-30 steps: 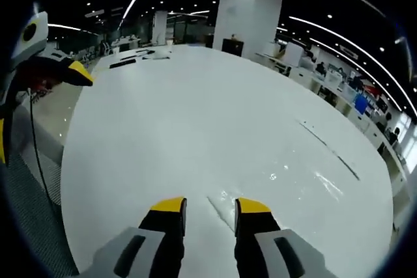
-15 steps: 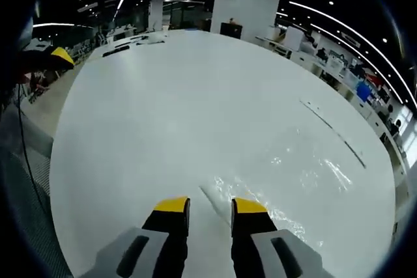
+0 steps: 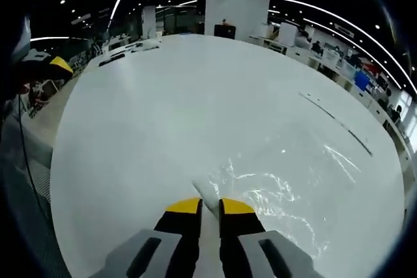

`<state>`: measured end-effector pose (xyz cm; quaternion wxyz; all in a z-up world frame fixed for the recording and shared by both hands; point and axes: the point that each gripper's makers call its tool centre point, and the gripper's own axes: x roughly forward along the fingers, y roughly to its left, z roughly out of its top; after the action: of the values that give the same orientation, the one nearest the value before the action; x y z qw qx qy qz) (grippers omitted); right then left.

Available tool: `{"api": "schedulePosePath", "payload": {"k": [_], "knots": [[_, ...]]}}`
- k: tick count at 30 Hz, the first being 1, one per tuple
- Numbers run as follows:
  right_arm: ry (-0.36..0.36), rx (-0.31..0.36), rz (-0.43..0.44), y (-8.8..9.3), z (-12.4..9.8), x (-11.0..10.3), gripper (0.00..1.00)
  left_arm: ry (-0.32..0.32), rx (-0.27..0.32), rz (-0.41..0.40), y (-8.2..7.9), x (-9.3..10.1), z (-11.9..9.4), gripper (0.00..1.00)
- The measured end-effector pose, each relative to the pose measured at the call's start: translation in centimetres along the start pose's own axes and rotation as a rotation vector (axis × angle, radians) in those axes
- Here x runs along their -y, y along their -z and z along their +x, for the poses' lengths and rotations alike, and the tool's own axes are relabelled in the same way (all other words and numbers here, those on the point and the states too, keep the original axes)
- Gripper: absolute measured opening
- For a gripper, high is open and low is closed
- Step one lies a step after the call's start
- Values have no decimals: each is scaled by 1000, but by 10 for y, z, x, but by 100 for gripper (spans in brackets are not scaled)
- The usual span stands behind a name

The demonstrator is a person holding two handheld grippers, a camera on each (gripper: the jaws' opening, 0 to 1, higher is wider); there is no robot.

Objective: Open the resealable bag by pulling the two sides of the seal apart until the entire bag opening is separated and visibly accessible.

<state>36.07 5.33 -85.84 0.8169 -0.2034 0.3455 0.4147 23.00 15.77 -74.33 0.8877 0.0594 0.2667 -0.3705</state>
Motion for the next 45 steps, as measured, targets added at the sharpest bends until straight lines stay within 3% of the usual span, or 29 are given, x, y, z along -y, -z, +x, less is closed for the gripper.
{"api": "schedulePosePath", "payload": {"k": [11, 14, 18, 26, 30, 37, 45], "knots": [[-65, 17, -12, 0, 0, -3, 2, 0, 3, 13, -4, 2, 2, 92], [-59, 23, 57, -1, -2, -6, 0, 1, 2, 17, -4, 3, 1, 92], [-85, 34, 69, -1, -4, -12, 0, 4, 27, 4, -8, 5, 0, 92], [-107, 27, 69, 2, -9, -21, 0, 3, 20, 12, -8, 6, 1, 91], [-132, 40, 39, 0, -13, -30, 0, 20, 28, 27, -9, 10, 1, 83], [-168, 31, 15, 4, -21, -45, 0, 40, 31, 30, -12, 17, 2, 81], [-180, 45, 20, 8, -34, -60, 0, 67, 11, 96, -11, 26, 6, 81]]}}
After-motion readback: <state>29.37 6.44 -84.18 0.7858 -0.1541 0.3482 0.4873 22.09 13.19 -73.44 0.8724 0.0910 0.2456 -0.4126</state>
